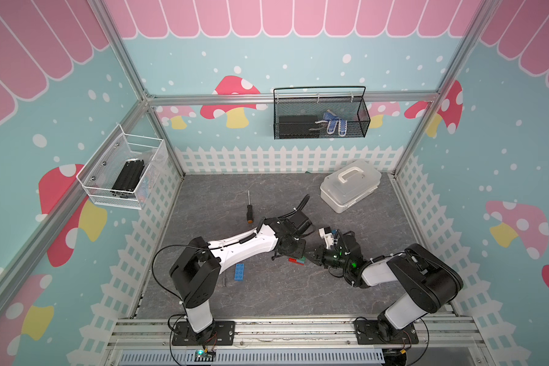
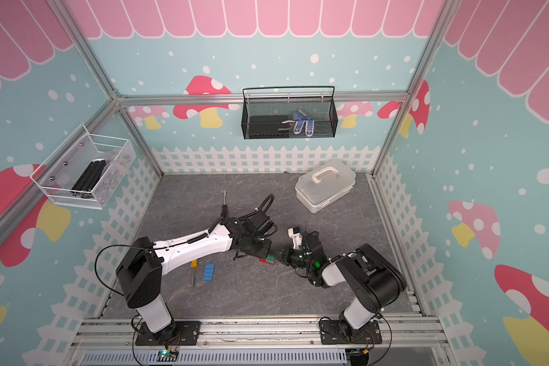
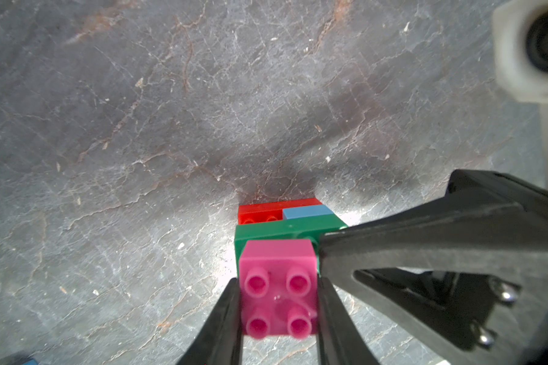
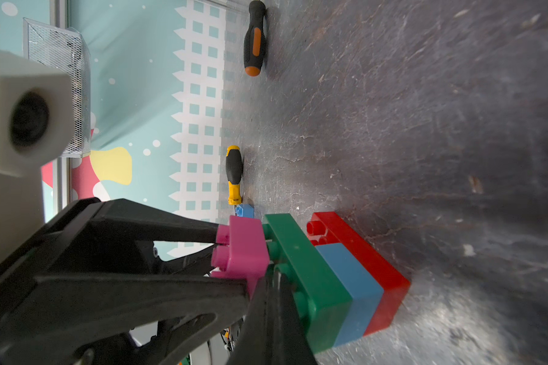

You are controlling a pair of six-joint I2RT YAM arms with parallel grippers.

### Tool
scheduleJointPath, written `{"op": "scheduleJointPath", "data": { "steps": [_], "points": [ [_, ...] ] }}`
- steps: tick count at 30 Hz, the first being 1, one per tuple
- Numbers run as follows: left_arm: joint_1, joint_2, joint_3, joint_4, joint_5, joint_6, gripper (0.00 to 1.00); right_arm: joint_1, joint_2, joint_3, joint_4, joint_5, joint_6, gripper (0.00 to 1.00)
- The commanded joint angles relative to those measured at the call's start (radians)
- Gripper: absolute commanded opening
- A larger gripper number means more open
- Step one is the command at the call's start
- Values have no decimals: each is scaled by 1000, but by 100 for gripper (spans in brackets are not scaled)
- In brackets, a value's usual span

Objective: Assemble the number 5 with lego
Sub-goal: Assemble the lego brick with the lego brick.

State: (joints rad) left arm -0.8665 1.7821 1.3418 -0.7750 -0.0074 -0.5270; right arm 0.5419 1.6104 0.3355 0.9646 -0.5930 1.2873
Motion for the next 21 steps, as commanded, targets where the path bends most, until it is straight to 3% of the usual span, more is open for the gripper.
{"op": "scheduleJointPath", "data": {
  "steps": [1, 21],
  "points": [
    [-15, 28, 11, -13, -20, 3, 34, -3, 29, -24, -83, 23, -2, 0],
    [-30, 46, 21, -55, -71, 7, 34, -4, 26, -21, -104, 21, -9, 0]
  ]
}}
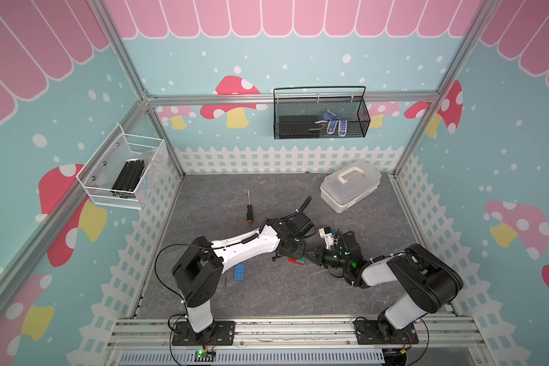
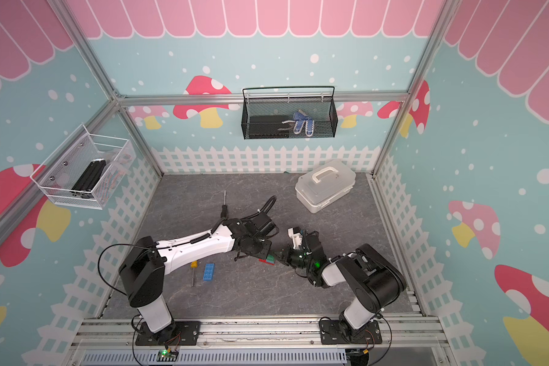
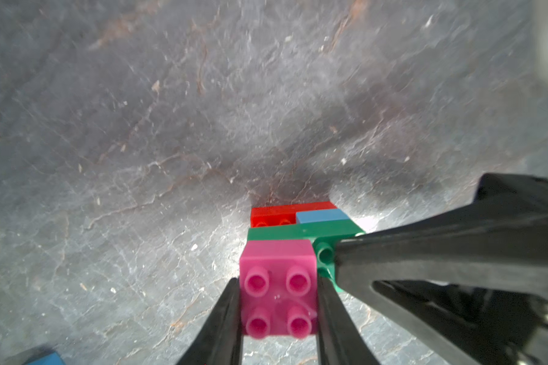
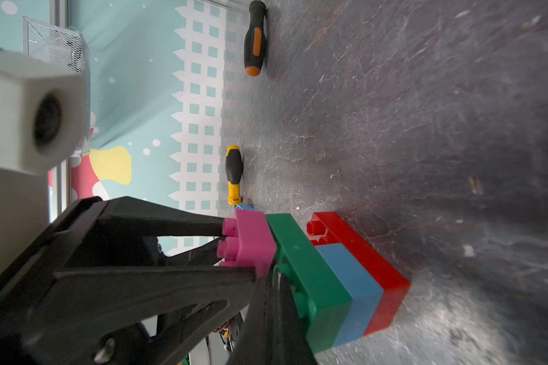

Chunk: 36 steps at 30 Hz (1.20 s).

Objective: Assemble the number 5 with lego
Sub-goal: Assemble the lego brick with the lego brick.

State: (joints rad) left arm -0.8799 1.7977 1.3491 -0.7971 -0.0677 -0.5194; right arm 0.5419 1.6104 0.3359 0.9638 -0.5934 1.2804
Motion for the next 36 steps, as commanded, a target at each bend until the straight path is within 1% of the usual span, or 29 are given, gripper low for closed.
{"op": "scheduleJointPath", "data": {
  "steps": [1, 9, 12, 14, 20, 24, 28, 32, 36],
  "points": [
    [-18, 35, 18, -33, -11, 1, 34, -3, 27, -20, -104, 20, -2, 0],
    [-30, 45, 6, -31, -16, -7, 33, -2, 31, -18, -112, 18, -4, 0],
    [-34, 43, -13, -21, -18, -17, 31, -2, 29, -17, -129, 20, -10, 0],
    [-38, 41, -25, -9, -15, -21, 28, -3, 33, -16, -133, 20, -12, 0],
    [-50, 49, -46, 1, -13, -30, 26, -2, 45, -14, -140, 24, -15, 0],
    [-53, 30, -83, 20, -20, -57, 26, -4, 45, -15, -141, 26, -15, 0],
    [-53, 16, -111, 53, -1, -74, 25, -3, 46, -14, -147, 24, -15, 0],
    [-53, 8, -120, 75, 8, -79, 24, -2, 37, -12, -181, 31, -27, 0],
    [-53, 2, -122, 92, 29, -82, 25, -2, 15, 0, -269, 41, -60, 0]
  ]
}}
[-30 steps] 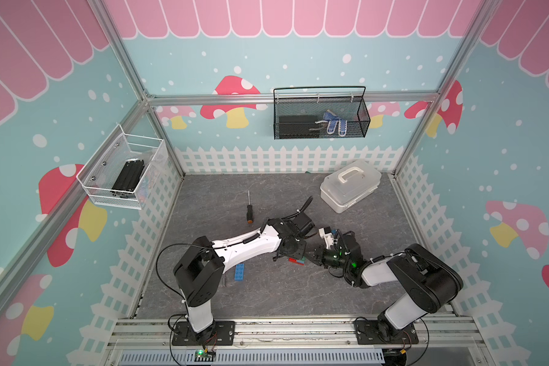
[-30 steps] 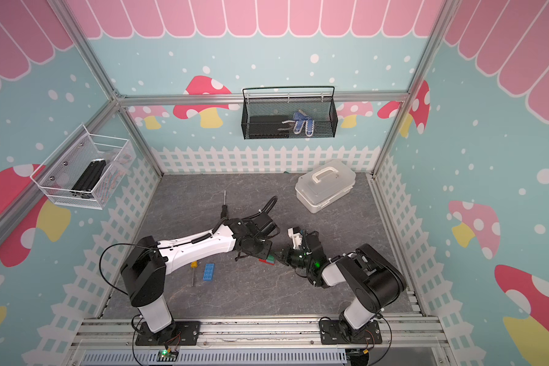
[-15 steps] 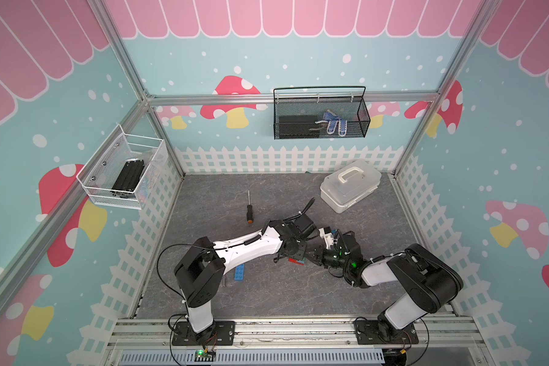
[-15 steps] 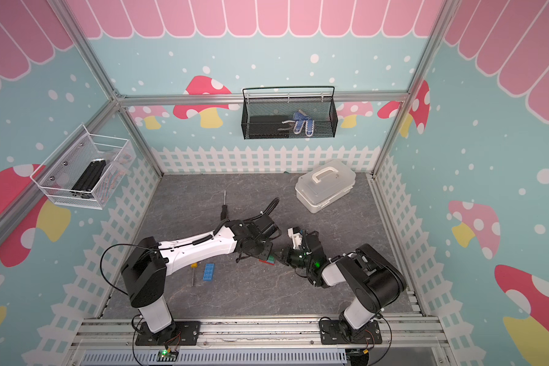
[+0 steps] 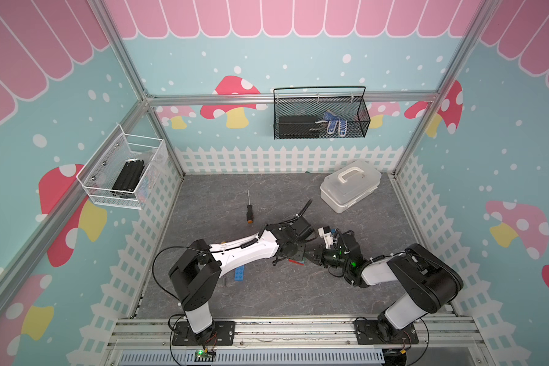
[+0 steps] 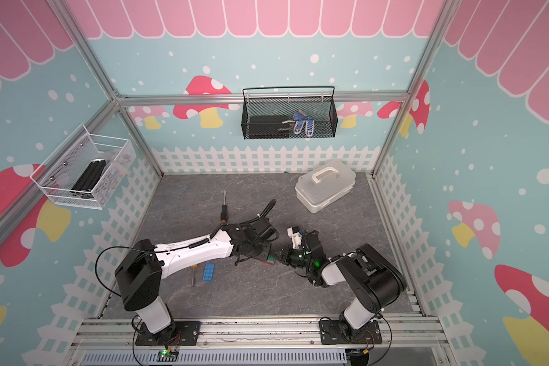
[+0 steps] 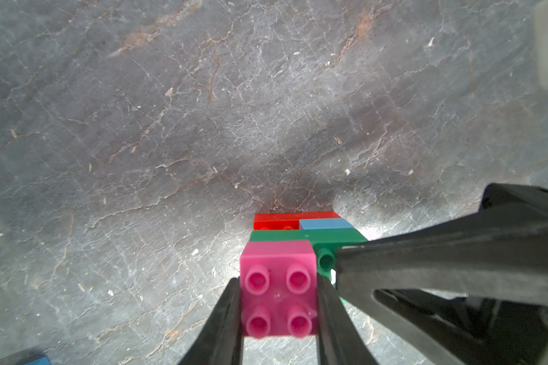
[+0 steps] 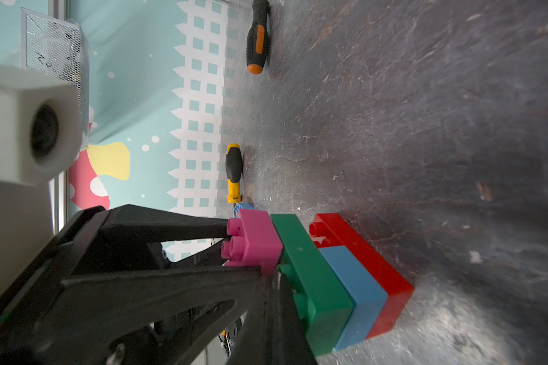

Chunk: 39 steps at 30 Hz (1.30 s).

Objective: Assemble the number 5 with lego
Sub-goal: Assemble the lego brick with the lego brick.

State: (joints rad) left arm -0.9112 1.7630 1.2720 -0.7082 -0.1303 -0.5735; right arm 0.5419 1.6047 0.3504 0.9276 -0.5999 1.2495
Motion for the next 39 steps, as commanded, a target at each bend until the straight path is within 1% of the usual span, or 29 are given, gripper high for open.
{"op": "scheduleJointPath", "data": {
  "steps": [1, 6, 9, 14, 19, 22, 30, 34, 39],
  "points": [
    [-21, 36, -44, 3, 89, -25, 25, -2, 9, -11, -271, 55, -41, 0],
    [-22, 27, -23, -23, 75, -13, 25, -2, -68, 5, -460, 100, -115, 0],
    [-21, 27, -3, -42, 68, -2, 27, -2, -75, 1, -476, 108, -126, 0],
    [-22, 31, -2, -47, 69, -3, 30, -2, -16, -20, -392, 98, -117, 0],
    [-20, 28, -8, -42, 69, -9, 30, -2, 43, -60, -271, 91, -98, 0],
    [-19, 29, -21, -13, 84, -11, 30, -2, 81, -69, -232, 85, -91, 0],
    [-20, 56, -28, 6, 89, -14, 29, -3, 126, -74, -217, 86, -84, 0],
    [-30, 81, -25, -4, 81, -7, 24, -4, 143, -70, -216, 88, -82, 0],
    [-45, 106, -10, -32, 55, -1, 24, -5, 149, -67, -217, 84, -84, 0]
  ]
}}
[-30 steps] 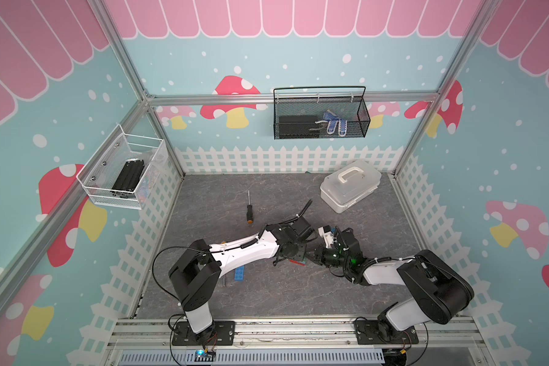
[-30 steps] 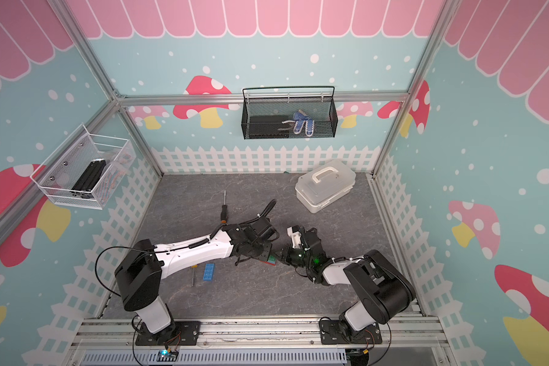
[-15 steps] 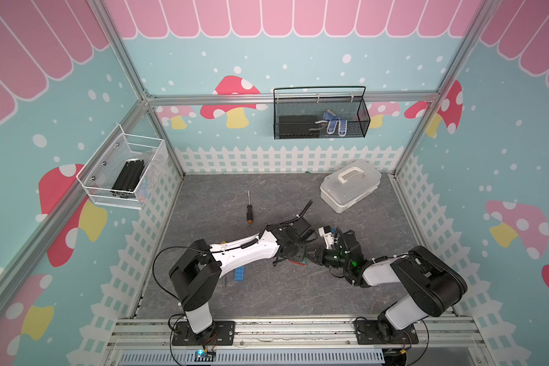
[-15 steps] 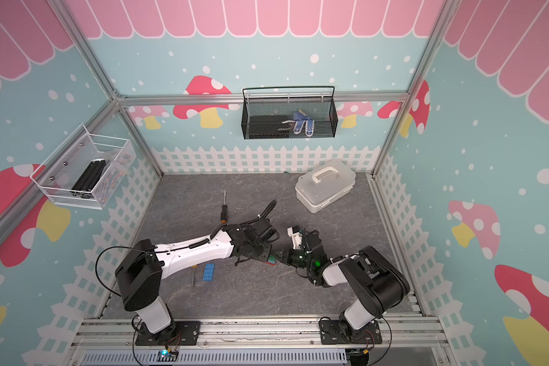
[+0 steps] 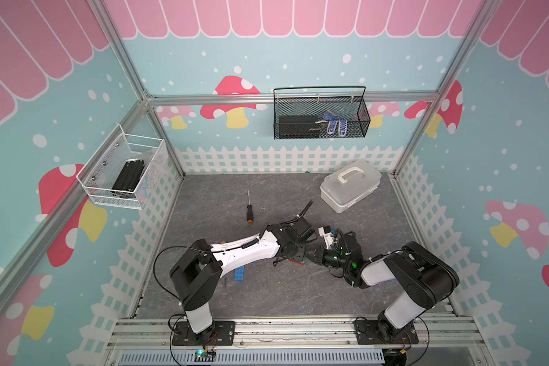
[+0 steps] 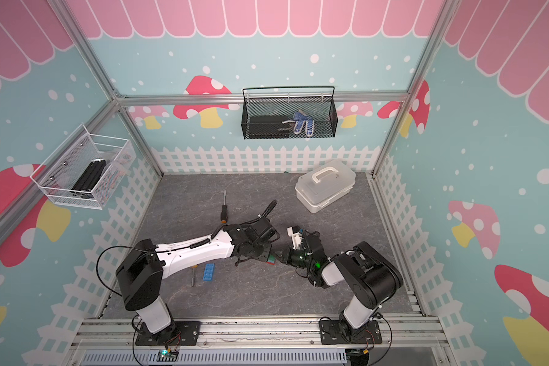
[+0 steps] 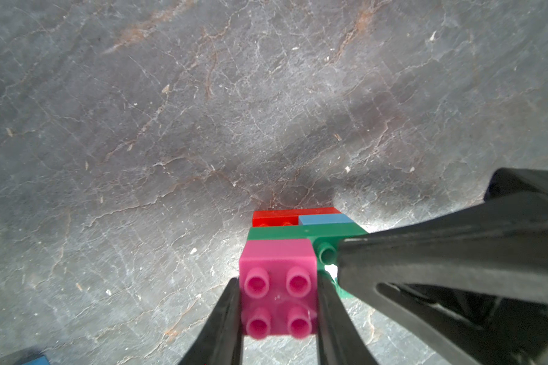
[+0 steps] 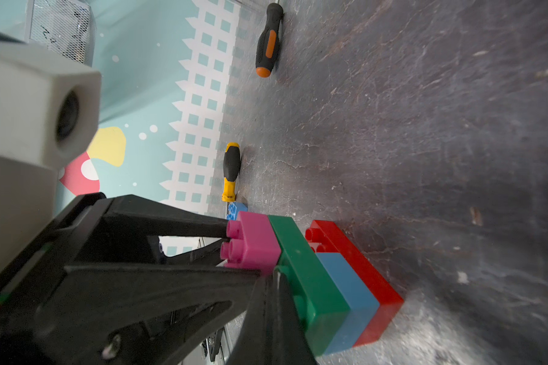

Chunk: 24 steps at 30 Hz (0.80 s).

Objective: Assemble the number 5 with lego
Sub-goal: Assemble the lego brick with the lego brick.

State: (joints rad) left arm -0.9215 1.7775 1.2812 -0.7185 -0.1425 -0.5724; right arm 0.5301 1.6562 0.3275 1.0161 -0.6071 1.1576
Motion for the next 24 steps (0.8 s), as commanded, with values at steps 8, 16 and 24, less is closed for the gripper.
{"op": "scheduleJointPath", "data": {
  "steps": [8, 16, 24],
  "points": [
    [-40, 116, 12, -37, 80, 10, 33, 7, 104, -36, -311, 84, 7, 0],
    [-37, 67, 63, -50, 85, 15, 50, 6, 102, -26, -343, 84, 2, 0],
    [-25, 27, 104, -66, 92, 23, 55, 8, 72, -6, -382, 78, -14, 0]
  ]
}}
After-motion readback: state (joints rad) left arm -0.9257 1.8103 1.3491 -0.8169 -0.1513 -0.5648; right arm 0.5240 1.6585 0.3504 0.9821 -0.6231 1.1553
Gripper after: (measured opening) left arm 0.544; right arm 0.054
